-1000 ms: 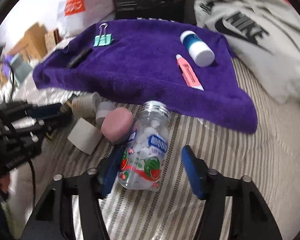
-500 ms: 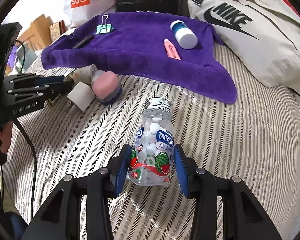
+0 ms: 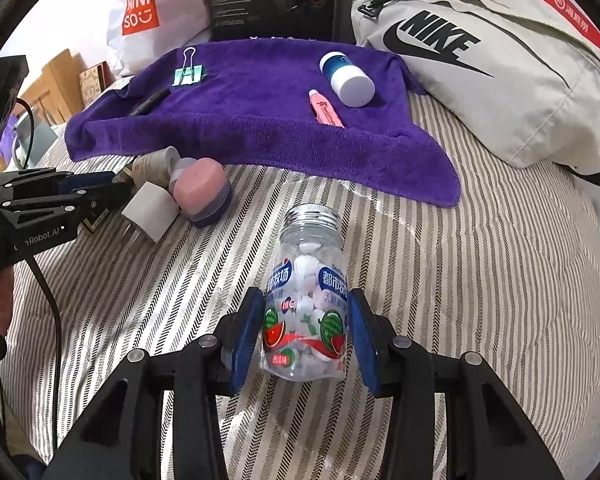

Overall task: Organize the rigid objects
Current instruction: 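Lift the Grand Reserve box with the left tool while the right tool lifts the candy jar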

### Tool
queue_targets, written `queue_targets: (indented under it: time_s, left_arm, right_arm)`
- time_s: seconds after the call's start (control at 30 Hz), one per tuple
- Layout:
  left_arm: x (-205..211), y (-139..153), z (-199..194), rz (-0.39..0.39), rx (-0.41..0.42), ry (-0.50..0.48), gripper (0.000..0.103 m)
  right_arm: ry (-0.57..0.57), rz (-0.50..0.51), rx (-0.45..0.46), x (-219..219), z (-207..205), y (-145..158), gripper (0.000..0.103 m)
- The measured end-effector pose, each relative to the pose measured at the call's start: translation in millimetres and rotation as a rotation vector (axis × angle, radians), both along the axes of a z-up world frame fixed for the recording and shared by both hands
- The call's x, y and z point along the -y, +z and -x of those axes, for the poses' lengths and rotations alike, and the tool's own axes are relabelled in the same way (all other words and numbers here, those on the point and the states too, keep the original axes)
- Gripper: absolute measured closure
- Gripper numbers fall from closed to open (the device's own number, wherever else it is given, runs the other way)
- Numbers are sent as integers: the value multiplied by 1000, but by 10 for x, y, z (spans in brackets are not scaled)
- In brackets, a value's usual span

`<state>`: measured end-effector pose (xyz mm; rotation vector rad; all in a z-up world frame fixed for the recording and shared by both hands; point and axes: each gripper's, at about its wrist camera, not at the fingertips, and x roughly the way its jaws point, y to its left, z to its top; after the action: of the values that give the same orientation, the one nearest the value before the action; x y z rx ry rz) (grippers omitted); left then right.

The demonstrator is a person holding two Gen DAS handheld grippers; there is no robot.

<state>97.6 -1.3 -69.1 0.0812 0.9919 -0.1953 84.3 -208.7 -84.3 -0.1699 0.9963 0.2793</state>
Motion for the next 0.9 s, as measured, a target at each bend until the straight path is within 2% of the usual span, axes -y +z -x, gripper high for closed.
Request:
queue_targets:
  time_s: [0.23,0.47,0.9]
  left_arm:
    - [-163,22,65,23,-12,29,80]
    - [-297,58,91,49,-20,53,80]
    - [-458,205,119,66,-10,76,80]
  right_arm:
    - [-4,-85,-42,153,7,31,62]
    - [-2,-105,-30,243,34,141,62]
    - [60,-104,-34,110,-2,201,62]
